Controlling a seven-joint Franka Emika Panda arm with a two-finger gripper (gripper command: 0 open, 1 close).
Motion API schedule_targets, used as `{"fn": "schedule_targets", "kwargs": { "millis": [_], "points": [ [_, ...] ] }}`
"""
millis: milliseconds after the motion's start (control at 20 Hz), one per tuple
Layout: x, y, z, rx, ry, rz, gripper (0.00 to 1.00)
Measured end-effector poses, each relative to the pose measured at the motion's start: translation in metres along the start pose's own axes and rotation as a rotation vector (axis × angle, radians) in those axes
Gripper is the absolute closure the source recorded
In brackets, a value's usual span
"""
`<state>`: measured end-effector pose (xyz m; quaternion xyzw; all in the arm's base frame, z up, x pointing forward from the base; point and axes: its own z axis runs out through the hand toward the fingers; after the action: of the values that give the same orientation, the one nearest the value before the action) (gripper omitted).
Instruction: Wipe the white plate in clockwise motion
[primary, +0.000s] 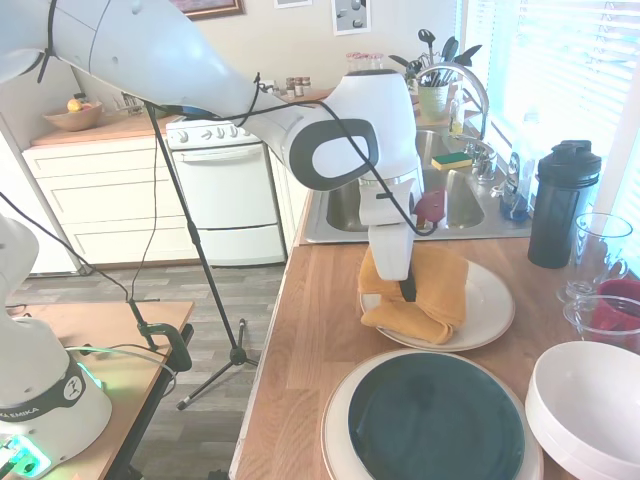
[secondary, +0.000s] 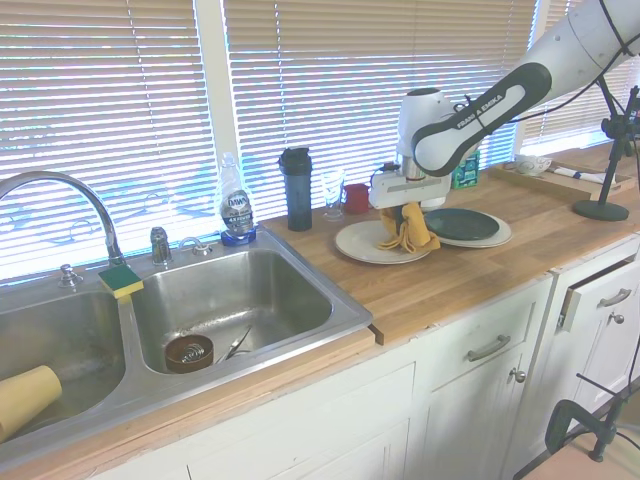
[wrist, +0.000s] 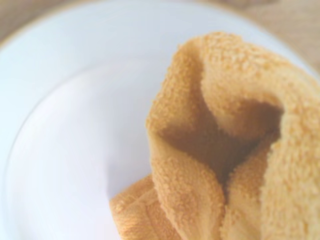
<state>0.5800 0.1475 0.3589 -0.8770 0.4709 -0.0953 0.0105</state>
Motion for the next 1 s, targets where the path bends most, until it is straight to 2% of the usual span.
{"fn": "schedule_targets", "kwargs": {
  "millis": [600, 1000],
  "points": [
    [-0.078, -0.005, -0.010, 0.009, -0.046, -0.059, 1.00],
    [-0.097, -0.025, -0.019, 0.039, -0.053, -0.061, 1.00]
  ]
}}
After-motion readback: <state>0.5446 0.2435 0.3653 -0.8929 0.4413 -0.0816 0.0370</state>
